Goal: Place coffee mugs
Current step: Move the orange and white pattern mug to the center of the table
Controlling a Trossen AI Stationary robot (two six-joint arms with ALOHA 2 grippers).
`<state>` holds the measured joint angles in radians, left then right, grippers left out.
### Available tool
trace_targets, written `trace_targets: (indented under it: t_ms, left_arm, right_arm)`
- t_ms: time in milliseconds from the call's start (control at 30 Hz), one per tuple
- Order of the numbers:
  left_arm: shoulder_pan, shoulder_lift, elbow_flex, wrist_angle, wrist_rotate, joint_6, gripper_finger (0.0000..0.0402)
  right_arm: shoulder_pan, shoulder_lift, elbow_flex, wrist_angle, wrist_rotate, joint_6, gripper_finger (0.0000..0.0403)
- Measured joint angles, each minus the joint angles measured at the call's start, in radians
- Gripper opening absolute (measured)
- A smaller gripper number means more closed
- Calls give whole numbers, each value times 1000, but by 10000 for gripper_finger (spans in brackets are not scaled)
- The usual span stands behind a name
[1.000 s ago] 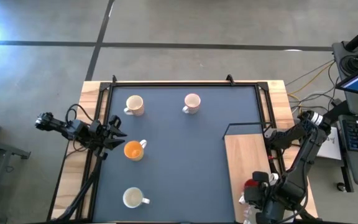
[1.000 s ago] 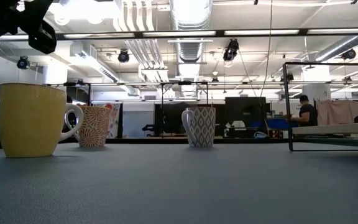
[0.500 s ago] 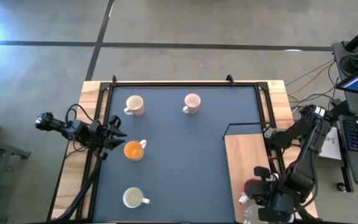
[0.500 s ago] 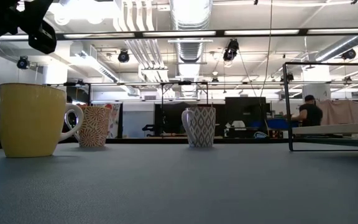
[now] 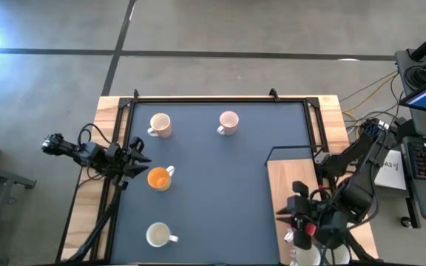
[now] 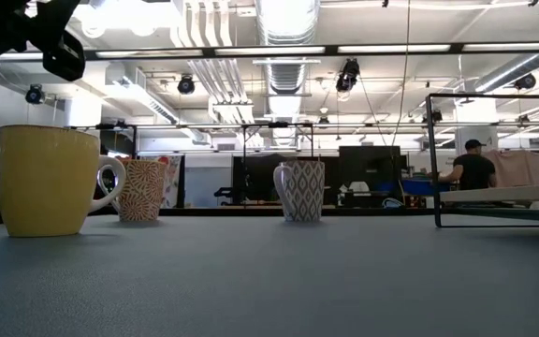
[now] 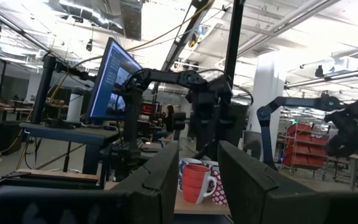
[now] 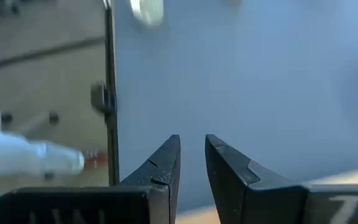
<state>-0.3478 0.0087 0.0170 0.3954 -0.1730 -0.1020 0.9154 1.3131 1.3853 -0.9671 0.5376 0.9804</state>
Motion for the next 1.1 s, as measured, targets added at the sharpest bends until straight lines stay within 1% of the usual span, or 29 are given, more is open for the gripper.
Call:
trace_targets:
  t_ms: [100,200,333,500,567,633,733,800,900,1000,1100]
  left_arm:
    - [0,0,0,0,0,0,95]
    - [0,0,0,0,0,0,95]
    - [0,0,0,1,-1,8,95]
    - [0,0,0,24,-36,80,95]
    - [0,0,0,29,-88,157,95]
    - [0,0,0,39,-139,183,95]
    - [1,0,0,61,-142,182,95]
    - [0,0,0,77,-157,238,95]
    - [0,0,0,83,-256,320,95]
    - [0,0,0,91,-355,322,95]
    - [0,0,0,92,-402,323,95]
  right_arm:
    - [-25,-19,0,84,71,-71,66]
    - [-53,-29,0,162,118,-146,66]
    - [-105,-32,0,248,128,-236,66]
    - [-180,-28,0,311,129,-262,66]
    - [-205,-27,0,319,129,-262,66]
    - [-227,-27,0,324,129,-252,66]
    - [-252,-27,0,323,129,-224,66]
    - [-263,-27,0,323,129,-222,66]
    - [-280,-27,0,323,129,-222,66]
    - [-299,-27,0,323,129,-222,66]
    - [-313,-28,0,322,129,-227,66]
